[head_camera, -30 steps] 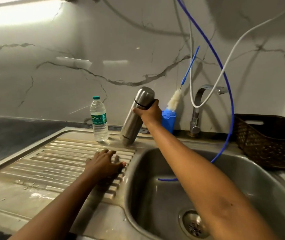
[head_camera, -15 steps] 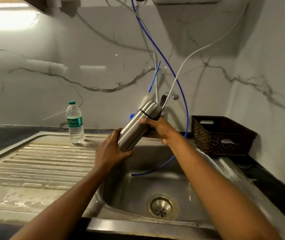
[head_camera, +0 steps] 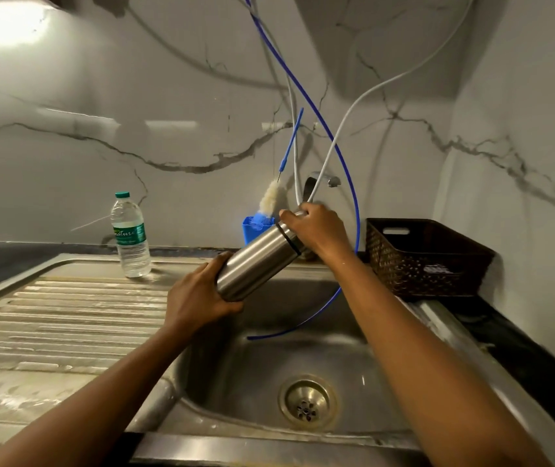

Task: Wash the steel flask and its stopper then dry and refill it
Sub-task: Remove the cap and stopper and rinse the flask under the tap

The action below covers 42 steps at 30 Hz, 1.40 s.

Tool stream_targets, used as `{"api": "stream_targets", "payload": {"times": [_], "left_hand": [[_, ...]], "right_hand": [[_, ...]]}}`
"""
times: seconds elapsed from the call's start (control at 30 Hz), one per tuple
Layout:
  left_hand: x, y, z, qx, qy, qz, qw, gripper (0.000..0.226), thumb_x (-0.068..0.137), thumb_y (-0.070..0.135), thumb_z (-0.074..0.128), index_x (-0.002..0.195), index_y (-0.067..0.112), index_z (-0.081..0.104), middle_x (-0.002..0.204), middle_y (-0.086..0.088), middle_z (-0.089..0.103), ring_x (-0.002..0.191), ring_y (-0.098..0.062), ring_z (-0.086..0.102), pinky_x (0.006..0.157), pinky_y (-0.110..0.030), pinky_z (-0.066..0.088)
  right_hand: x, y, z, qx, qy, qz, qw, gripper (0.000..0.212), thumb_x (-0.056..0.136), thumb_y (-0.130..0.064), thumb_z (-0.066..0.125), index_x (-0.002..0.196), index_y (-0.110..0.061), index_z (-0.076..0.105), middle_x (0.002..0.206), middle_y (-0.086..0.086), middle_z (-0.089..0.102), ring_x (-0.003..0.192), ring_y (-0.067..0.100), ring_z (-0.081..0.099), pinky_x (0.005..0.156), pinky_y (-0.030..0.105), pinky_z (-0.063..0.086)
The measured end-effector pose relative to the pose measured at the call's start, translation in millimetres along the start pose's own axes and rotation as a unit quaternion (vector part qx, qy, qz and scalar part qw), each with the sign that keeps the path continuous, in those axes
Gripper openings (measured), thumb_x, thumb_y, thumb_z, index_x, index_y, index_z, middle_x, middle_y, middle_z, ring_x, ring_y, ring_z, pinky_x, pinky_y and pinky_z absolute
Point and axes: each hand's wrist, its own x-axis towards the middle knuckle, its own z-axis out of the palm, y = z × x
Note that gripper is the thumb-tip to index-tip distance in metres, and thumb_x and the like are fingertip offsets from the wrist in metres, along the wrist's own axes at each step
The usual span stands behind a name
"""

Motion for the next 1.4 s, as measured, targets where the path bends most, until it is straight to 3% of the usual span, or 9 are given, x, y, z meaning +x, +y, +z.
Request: {"api": "stream_targets", "payload": {"times": [0.17, 0.3, 0.47, 0.63, 0.73, 0.93, 1.03, 1.2, 1.4], "left_hand": [[-6, 2, 2, -0.17, -0.096, -0.03, 0.98, 0.104, 0.037, 0.071, 0.062, 0.13, 0.028, 0.046, 0.102, 0.004, 0.06, 0.083, -0.009, 0.058, 0.061, -0.014, 0.039], [-6, -1, 4, -0.181, -0.067, -0.025, 0.981, 0.102, 0.04, 0.068, 0.066, 0.131, 0.029, 0.045, 0.104, 0.004, 0.061, 0.085, -0.014, 0.06, 0.065, -0.021, 0.043], [-9, -2, 4, -0.113, -0.074, -0.021, 0.991, 0.093, 0.052, 0.057, 0.08, 0.133, 0.031, 0.043, 0.102, 0.006, 0.06, 0.082, -0.011, 0.055, 0.055, -0.014, 0.034], [-9, -1, 6, -0.125, -0.08, -0.027, 0.989, 0.085, 0.062, 0.037, 0.086, 0.135, 0.025, 0.043, 0.101, 0.005, 0.055, 0.084, -0.012, 0.054, 0.057, -0.013, 0.033], [-7, -2, 6, -0.14, -0.075, -0.029, 0.987, 0.089, 0.058, 0.045, 0.086, 0.133, 0.026, 0.044, 0.101, 0.005, 0.056, 0.083, -0.012, 0.056, 0.057, -0.013, 0.034], [-8, 1, 8, -0.113, -0.084, -0.018, 0.99, 0.086, 0.063, 0.039, 0.085, 0.136, 0.03, 0.041, 0.108, 0.003, 0.06, 0.084, -0.011, 0.053, 0.057, -0.013, 0.034], [-8, -2, 10, -0.112, -0.089, -0.019, 0.989, 0.088, 0.062, 0.041, 0.085, 0.137, 0.03, 0.04, 0.111, 0.001, 0.061, 0.085, -0.011, 0.054, 0.059, -0.017, 0.036], [-9, -1, 8, -0.121, -0.077, -0.031, 0.989, 0.086, 0.062, 0.04, 0.085, 0.135, 0.03, 0.041, 0.1, 0.006, 0.055, 0.083, -0.012, 0.054, 0.057, -0.014, 0.034], [-8, -2, 7, -0.12, -0.087, -0.02, 0.989, 0.102, 0.042, 0.071, 0.064, 0.134, 0.033, 0.041, 0.1, 0.011, 0.055, 0.083, -0.01, 0.055, 0.058, -0.018, 0.038]], "right_hand": [[-4, 7, -9, 0.163, -0.135, -0.127, 0.969, 0.022, 0.089, -0.025, 0.061, 0.108, -0.018, 0.054, 0.1, 0.0, 0.056, 0.088, 0.016, 0.061, 0.067, 0.025, 0.055], [5, 14, -39, 0.211, -0.291, -0.059, 0.931, 0.067, 0.088, -0.029, 0.061, 0.142, -0.037, 0.023, 0.145, 0.006, 0.035, 0.124, 0.026, 0.046, 0.09, 0.037, 0.052], [0, -8, -27, -0.042, -0.177, 0.111, 0.977, 0.088, 0.067, -0.087, 0.029, 0.111, -0.014, 0.055, 0.099, 0.009, 0.064, 0.075, 0.018, 0.063, 0.053, 0.024, 0.047], [8, 10, -28, 0.063, -0.281, 0.002, 0.958, 0.045, 0.084, -0.047, 0.062, 0.122, -0.027, 0.049, 0.12, 0.007, 0.053, 0.102, 0.028, 0.059, 0.084, 0.046, 0.055], [8, 24, -45, 0.194, -0.381, -0.058, 0.902, 0.065, 0.085, -0.018, 0.066, 0.137, -0.041, 0.035, 0.138, 0.001, 0.039, 0.12, 0.025, 0.049, 0.095, 0.046, 0.049], [6, -9, -27, -0.004, -0.155, 0.118, 0.981, 0.077, 0.074, -0.08, 0.039, 0.113, -0.015, 0.052, 0.101, 0.008, 0.063, 0.079, 0.018, 0.064, 0.049, 0.023, 0.05], [7, -5, -27, -0.066, -0.202, 0.061, 0.975, 0.057, 0.08, -0.065, 0.054, 0.107, -0.014, 0.052, 0.102, 0.006, 0.058, 0.082, 0.018, 0.061, 0.055, 0.027, 0.052], [5, 15, -47, 0.188, -0.336, 0.011, 0.923, 0.056, 0.08, -0.018, 0.071, 0.128, -0.03, 0.045, 0.125, 0.005, 0.049, 0.113, 0.033, 0.055, 0.092, 0.051, 0.05], [2, -3, -30, 0.064, -0.224, 0.169, 0.958, 0.073, 0.075, -0.077, 0.044, 0.113, -0.015, 0.054, 0.095, 0.01, 0.064, 0.068, 0.017, 0.065, 0.049, 0.023, 0.051]]}}
